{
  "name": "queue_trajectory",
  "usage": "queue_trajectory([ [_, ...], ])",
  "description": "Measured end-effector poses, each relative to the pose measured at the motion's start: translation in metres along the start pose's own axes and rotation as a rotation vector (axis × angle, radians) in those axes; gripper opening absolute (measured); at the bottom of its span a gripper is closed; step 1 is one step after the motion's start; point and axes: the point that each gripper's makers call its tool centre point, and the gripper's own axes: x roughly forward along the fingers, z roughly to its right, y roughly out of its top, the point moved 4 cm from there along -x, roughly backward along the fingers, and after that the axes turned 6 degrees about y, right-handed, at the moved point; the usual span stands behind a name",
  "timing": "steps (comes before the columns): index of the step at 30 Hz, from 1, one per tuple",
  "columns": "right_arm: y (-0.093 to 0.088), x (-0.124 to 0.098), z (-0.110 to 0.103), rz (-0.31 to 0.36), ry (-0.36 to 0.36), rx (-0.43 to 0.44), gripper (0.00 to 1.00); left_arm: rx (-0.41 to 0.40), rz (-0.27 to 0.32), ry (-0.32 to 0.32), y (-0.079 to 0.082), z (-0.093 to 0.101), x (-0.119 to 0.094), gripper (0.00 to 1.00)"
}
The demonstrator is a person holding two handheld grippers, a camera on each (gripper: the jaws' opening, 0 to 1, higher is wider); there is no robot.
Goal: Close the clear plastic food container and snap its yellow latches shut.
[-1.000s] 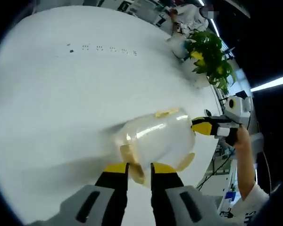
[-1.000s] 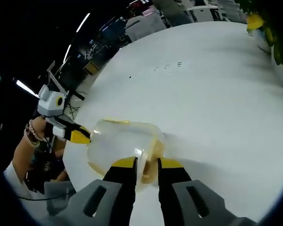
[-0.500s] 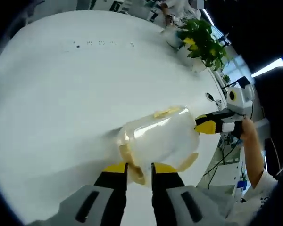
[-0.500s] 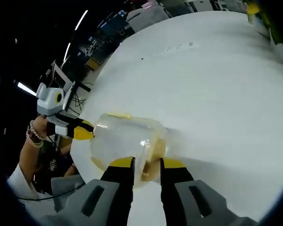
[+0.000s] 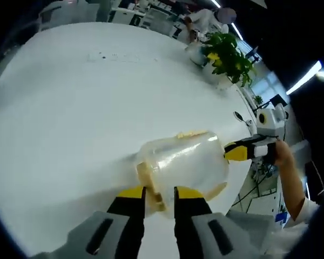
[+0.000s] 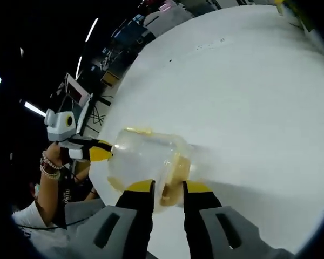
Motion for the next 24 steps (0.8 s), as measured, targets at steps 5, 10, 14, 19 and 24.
queue_trajectory([
  [5,0.0,-0.004,0.003,0.023,0.008,0.07,0.14,-0.054,0.038,-0.022,0.003,-0.004,0.003,0.14],
  [10,-0.004,-0.003,0.0,0.016,-0.02,0.072,0.11,-0.143,0.057,-0.069,0.006,-0.004,0.012,0.2],
  [14,-0.003,-0.003,0.002,0.012,-0.022,0.076,0.11,-0.16,0.049,-0.071,0.005,-0.006,0.011,0.2],
  [19,-0.005,-0.002,0.003,0.011,-0.02,0.104,0.1,-0.171,0.04,-0.067,0.004,-0.004,0.011,0.2],
  [24,-0.006,-0.002,0.002,-0.005,-0.025,0.106,0.1,-0.23,0.039,-0.067,0.003,-0.005,0.01,0.19],
])
